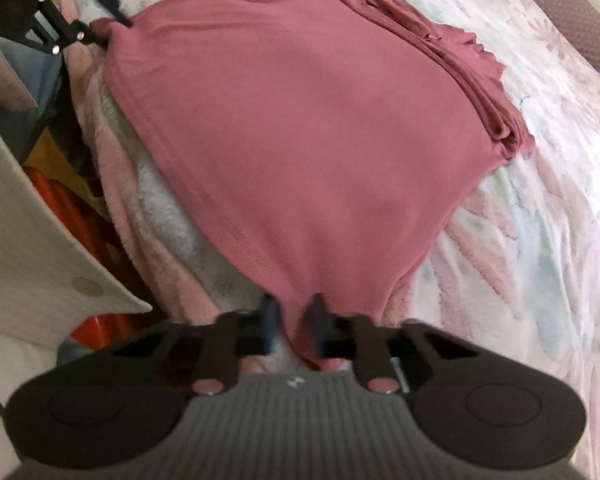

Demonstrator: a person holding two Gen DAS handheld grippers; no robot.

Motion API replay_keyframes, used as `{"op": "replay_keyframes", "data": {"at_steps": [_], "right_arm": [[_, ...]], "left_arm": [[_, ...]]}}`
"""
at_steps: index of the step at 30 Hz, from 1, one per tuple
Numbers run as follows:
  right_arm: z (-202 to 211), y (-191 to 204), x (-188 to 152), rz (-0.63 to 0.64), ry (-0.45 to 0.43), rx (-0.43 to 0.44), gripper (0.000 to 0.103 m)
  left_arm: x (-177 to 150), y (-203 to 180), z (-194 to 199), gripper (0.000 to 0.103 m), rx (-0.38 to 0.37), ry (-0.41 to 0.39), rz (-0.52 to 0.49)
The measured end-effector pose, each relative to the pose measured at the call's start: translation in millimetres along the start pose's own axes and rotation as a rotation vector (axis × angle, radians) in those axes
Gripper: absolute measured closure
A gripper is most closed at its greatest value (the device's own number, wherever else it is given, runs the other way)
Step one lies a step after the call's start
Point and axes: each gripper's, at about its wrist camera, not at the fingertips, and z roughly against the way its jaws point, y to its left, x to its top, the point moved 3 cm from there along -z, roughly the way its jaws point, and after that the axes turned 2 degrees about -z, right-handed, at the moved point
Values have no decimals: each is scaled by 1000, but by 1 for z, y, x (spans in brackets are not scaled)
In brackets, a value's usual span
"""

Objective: Fold small clothes
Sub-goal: 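Lift the hem with both grippers and fold it toward the collar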

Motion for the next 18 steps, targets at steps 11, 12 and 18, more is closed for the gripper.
{"op": "replay_keyframes", "data": {"at_steps": [11, 12, 18], "right_arm": [[52, -51, 31, -122, -151, -69, 103], [57, -59, 37, -134, -168, -78, 103], [77, -117, 84, -157, -231, -159, 103]], "left_arm": [[23, 101, 37, 95, 53, -101, 257], [27, 111, 36, 95, 67, -100, 268], [59, 181, 27, 95, 154, -113, 331]]}}
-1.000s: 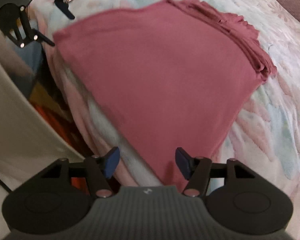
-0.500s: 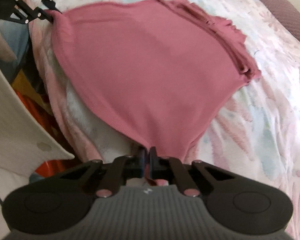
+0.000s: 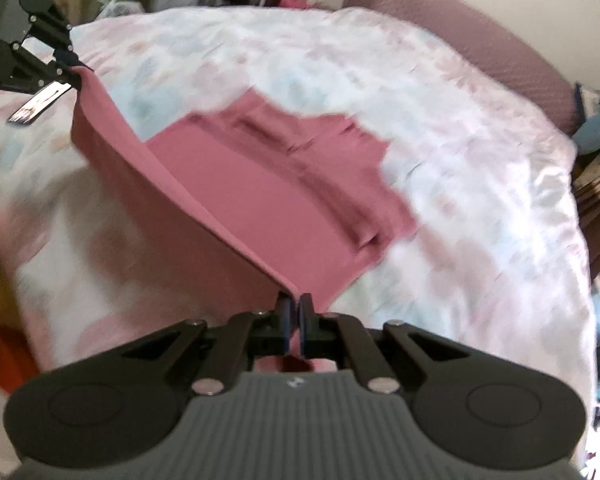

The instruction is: Fold small clothes

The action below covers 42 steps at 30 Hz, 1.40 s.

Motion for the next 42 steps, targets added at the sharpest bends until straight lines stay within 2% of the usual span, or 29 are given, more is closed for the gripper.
{"op": "replay_keyframes", "data": {"at_steps": [6, 10, 14, 20, 23, 25, 28, 29, 30, 32, 34, 38, 39, 42], "right_arm": [[-31, -58, 66, -8, -52, -78, 103], [-73, -95, 106, -38, -59, -71, 103], [-140, -126, 131, -77, -16, -42, 103], [-243, -147, 133, -136, 78, 0, 103], [-289, -154, 130, -176, 113, 27, 103], [-311, -155, 126, -193, 134, 35, 103], [-340, -156, 120, -211, 152, 43, 103], [-344, -156, 118, -216, 150, 40, 98], [-346, -156, 116, -221, 139, 22, 84], [-349, -160, 114, -236, 122, -17, 68], [-344, -166, 112, -279, 95, -20, 68], [-317, -180, 104, -422, 22, 8, 68], [-311, -182, 102, -457, 11, 17, 68], [-304, -193, 90, -597, -6, 69, 68]], "left_arm": [[50, 54, -41, 95, 65, 3, 30], [68, 80, -76, 95, 27, 34, 68], [77, 100, -121, 95, -19, 74, 103], [73, 123, -208, 95, -120, 157, 197], [67, 125, -243, 93, -141, 181, 222], [63, 129, -258, 83, -141, 189, 260], [56, 136, -273, 77, -122, 170, 320], [54, 141, -277, 77, -100, 156, 347], [51, 146, -281, 77, -82, 149, 378], [44, 157, -282, 74, -65, 129, 459], [39, 168, -276, 73, -56, 101, 547], [24, 188, -253, 65, -141, 33, 743], [20, 191, -251, 62, -168, 20, 783], [11, 191, -253, 61, -292, 16, 901]]}}
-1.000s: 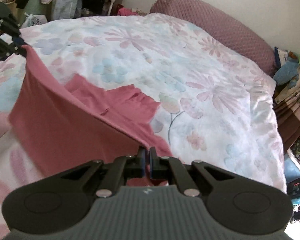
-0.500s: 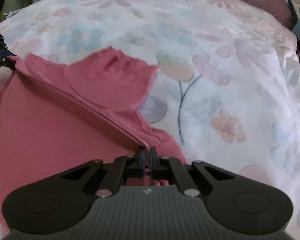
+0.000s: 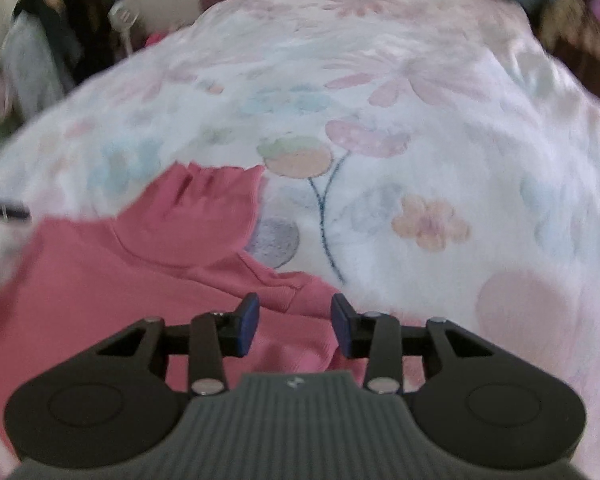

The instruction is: Fold small clothes

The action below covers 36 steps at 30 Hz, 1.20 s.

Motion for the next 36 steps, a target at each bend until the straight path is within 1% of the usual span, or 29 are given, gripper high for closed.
{"op": "replay_keyframes", "data": {"at_steps": [2, 4, 5, 6, 7, 8, 9, 10, 14, 17, 19, 20, 21, 22, 23, 25, 26, 27, 28, 32, 33, 34, 35, 36], "right_arm": [[-2, -12, -5, -102, 1, 24, 68], [-7, -22, -10, -195, 1, 45, 69], [-9, -25, -13, -236, 1, 56, 72], [-12, -27, -15, -268, -1, 72, 77], [-15, -28, -16, -293, -1, 81, 82], [-17, -28, -17, -308, 2, 84, 97], [-19, -29, -19, -324, 9, 95, 103], [-20, -29, -20, -343, 11, 112, 103], [-6, -27, -20, -369, -62, 125, 103], [12, -22, -15, -344, -123, 109, 103], [26, -19, -6, -306, -164, 93, 103], [32, -19, -2, -295, -187, 78, 103], [35, -20, 3, -289, -198, 64, 103], [35, -22, 6, -286, -196, 55, 103], [31, -25, 8, -291, -171, 62, 103], [17, -32, 5, -338, -83, 111, 103], [12, -34, -1, -361, -57, 108, 93], [8, -35, -5, -364, -42, 93, 78], [5, -37, -10, -368, -36, 79, 73], [-12, -51, -22, -476, -5, 82, 72], [-16, -54, -24, -492, -4, 80, 75], [-18, -55, -25, -510, -1, 97, 82], [-21, -56, -26, -525, 3, 116, 100], [-21, -56, -26, -530, 3, 124, 103]], "left_arm": [[-5, 1, -7, 61, -22, 9, 40], [-9, 4, -18, 61, -18, 20, 84], [-11, 5, -24, 61, -27, 28, 107], [-13, 6, -28, 69, -32, 34, 122], [-15, 6, -30, 79, -24, 37, 132], [-16, 7, -32, 83, -22, 32, 142], [-17, 6, -31, 91, -31, 24, 150], [-18, 6, -28, 99, -36, 13, 154], [-20, 0, -7, 99, -30, -66, 131], [-16, -10, 9, 100, -11, -96, 92], [-11, -18, 16, 100, 40, -123, 38], [-7, -21, 17, 100, 55, -131, 13], [-4, -22, 15, 100, 55, -120, 7], [-2, -22, 11, 100, 56, -95, 9], [-2, -22, 4, 100, 66, -58, 8], [-4, -20, -3, 100, 72, -38, 11], [-6, -19, -6, 100, 64, -33, 19], [-7, -17, -8, 100, 55, -29, 33], [-9, -15, -10, 100, 51, -27, 43], [-14, -11, -14, 100, 48, -15, 63], [-15, -10, -15, 100, 45, -13, 63], [-15, -10, -14, 100, 46, -13, 64], [-15, -9, -14, 100, 45, -14, 65], [-15, -9, -13, 100, 45, -15, 68]]}}
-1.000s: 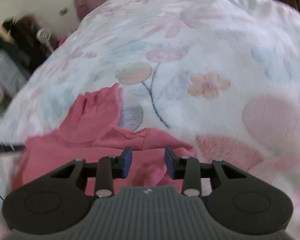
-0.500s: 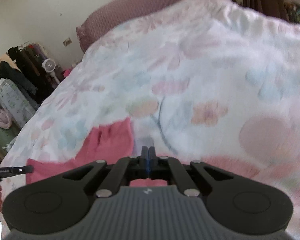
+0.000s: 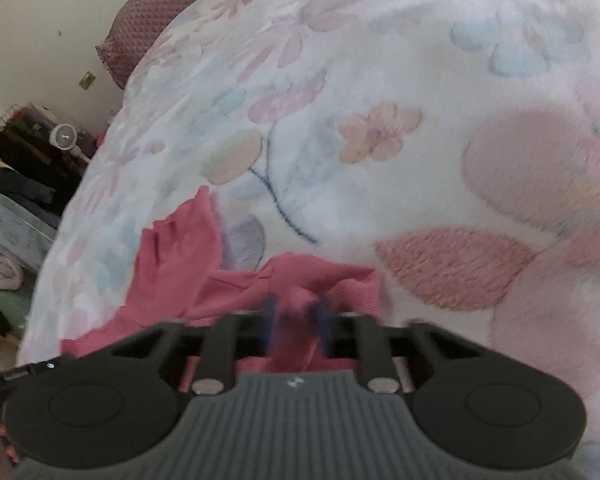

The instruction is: Fold small clothes

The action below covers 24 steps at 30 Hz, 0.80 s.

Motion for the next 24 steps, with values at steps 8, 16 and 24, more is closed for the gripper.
{"op": "replay_keyframes", "data": {"at_steps": [8, 16, 24], "right_arm": [[58, 31, 10, 111, -176, 56, 103], [5, 27, 15, 169, -82, -59, 103], [-5, 41, 13, 299, -96, -86, 70]], "left_arm": [[15, -4, 38, 100, -33, -124, -1], [10, -2, -26, 99, 60, 32, -59], [38, 0, -16, 67, 96, -69, -82]]}}
